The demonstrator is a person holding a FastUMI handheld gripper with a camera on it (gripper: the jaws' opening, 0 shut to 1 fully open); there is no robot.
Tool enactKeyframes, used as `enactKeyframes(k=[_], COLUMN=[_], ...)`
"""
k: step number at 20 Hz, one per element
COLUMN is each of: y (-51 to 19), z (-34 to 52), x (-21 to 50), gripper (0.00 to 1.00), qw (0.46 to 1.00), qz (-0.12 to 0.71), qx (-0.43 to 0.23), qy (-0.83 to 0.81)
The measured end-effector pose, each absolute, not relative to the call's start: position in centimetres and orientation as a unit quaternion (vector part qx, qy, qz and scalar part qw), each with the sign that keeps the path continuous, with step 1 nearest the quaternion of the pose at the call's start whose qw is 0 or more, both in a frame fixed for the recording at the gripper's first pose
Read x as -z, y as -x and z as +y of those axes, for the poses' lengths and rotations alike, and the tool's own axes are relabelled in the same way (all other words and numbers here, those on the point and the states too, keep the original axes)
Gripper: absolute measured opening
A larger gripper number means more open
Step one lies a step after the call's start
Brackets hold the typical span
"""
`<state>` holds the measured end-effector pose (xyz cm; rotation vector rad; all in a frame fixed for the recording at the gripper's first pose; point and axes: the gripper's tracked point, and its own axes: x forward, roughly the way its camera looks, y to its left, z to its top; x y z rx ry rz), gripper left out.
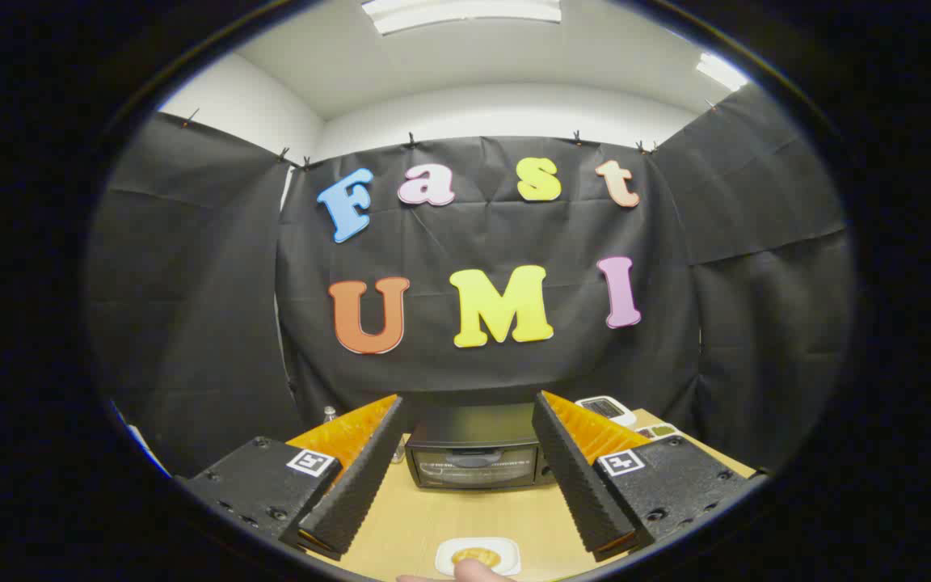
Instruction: Open the toaster oven, put the food inside, and close the toaster oven door.
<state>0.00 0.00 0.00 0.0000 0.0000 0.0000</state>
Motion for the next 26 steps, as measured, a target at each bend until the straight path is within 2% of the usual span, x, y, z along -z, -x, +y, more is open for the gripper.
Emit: enactKeyframes(k=[26], y=[-2.1], z=[-1.5], x=[-0.3], gripper=[1.0], qw=[1.0], qz=[-0.017], qx=[0.013], qy=[-0.016])
